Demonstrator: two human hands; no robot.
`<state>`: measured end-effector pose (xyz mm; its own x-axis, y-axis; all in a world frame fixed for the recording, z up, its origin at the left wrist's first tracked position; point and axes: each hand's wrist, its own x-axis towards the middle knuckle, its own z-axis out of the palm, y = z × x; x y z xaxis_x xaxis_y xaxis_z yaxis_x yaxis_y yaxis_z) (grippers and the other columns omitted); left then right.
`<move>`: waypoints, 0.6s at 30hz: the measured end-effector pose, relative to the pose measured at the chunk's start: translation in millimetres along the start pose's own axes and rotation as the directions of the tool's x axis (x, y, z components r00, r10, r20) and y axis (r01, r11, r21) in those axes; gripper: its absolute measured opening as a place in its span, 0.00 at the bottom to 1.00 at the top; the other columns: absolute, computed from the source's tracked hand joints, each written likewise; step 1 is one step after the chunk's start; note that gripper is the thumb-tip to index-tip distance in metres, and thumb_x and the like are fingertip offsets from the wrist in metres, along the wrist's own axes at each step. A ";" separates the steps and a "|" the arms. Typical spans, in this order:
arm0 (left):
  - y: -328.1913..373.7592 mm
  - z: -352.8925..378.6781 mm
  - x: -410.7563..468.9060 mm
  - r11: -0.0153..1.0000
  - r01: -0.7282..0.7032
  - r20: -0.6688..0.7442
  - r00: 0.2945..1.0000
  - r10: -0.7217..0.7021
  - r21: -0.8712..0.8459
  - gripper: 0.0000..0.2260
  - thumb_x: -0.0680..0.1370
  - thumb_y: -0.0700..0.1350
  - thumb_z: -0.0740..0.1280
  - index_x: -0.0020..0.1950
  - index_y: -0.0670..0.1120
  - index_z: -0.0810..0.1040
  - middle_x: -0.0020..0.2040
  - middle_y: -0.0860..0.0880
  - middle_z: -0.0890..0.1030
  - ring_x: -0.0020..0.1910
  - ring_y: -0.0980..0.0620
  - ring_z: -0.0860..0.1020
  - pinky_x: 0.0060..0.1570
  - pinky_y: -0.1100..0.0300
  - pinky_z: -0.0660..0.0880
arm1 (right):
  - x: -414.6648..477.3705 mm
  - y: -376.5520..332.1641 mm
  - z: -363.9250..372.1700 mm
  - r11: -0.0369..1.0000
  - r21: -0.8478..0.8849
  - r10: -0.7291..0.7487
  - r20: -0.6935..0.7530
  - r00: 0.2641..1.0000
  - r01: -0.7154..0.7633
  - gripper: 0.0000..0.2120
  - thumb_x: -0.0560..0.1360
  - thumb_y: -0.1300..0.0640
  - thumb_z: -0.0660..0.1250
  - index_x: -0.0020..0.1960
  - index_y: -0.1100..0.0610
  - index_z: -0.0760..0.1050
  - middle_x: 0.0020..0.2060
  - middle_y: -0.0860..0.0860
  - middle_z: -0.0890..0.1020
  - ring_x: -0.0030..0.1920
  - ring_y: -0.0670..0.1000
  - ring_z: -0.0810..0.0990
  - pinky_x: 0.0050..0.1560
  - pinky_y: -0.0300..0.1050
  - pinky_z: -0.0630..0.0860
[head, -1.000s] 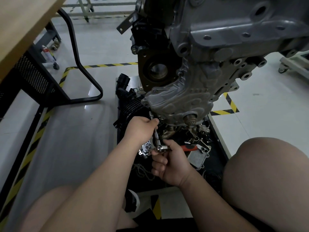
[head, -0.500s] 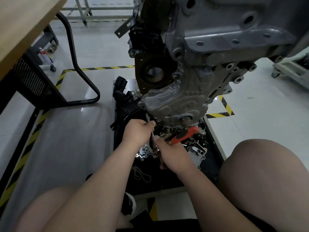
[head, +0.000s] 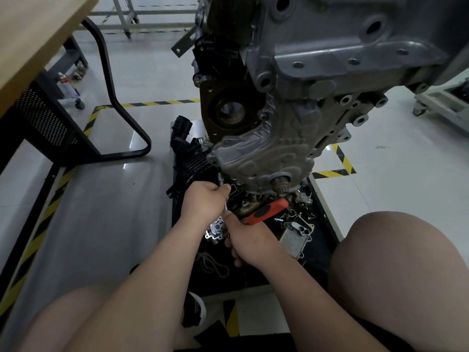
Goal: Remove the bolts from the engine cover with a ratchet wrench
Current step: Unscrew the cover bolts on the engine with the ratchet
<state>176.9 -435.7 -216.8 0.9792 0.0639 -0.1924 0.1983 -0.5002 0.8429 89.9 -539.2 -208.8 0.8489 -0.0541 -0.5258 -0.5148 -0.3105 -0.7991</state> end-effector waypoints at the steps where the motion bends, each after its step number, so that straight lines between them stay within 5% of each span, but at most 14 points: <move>1: 0.2 0.2 0.0 1.000 0.000 0.002 1.000 0.000 -0.007 0.18 0.75 0.52 0.69 0.36 0.37 0.81 0.21 0.52 0.69 0.21 0.57 0.67 0.26 0.64 0.66 | 0.6 -0.2 0.6 1.000 0.024 -0.003 -0.001 1.000 0.003 0.26 0.73 0.34 0.55 0.34 0.55 0.73 0.27 0.52 0.80 0.22 0.50 0.76 0.33 0.45 0.75; 10: 0.1 -2.4 3.8 1.000 -0.011 0.023 1.000 0.011 0.003 0.17 0.75 0.52 0.70 0.29 0.45 0.81 0.25 0.48 0.76 0.21 0.59 0.70 0.25 0.66 0.67 | -1.0 -1.1 0.6 0.983 0.182 -0.015 0.071 0.997 0.001 0.19 0.77 0.43 0.59 0.41 0.57 0.74 0.25 0.48 0.80 0.19 0.49 0.73 0.23 0.35 0.70; 15: 0.6 -2.8 5.3 0.999 -0.014 0.024 1.000 0.013 0.038 0.16 0.75 0.52 0.69 0.31 0.43 0.81 0.30 0.45 0.81 0.24 0.58 0.73 0.26 0.66 0.68 | 4.9 1.9 -1.1 0.992 0.127 -0.029 0.081 0.996 0.019 0.23 0.71 0.37 0.57 0.35 0.56 0.74 0.27 0.50 0.80 0.19 0.50 0.73 0.25 0.37 0.71; 18: 1.4 -3.7 4.3 0.998 -0.018 0.026 1.000 0.017 0.053 0.17 0.75 0.52 0.69 0.34 0.40 0.81 0.26 0.47 0.75 0.22 0.57 0.70 0.22 0.67 0.65 | 6.9 4.6 2.2 0.952 0.306 -0.029 0.147 0.989 -0.017 0.22 0.70 0.39 0.59 0.31 0.56 0.76 0.29 0.56 0.76 0.20 0.51 0.70 0.25 0.40 0.68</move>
<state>181.6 -432.9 -214.6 0.9810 0.0326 -0.1914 0.1779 -0.5461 0.8186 93.1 -538.9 -216.7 0.8367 0.0952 -0.5393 -0.5414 -0.0040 -0.8407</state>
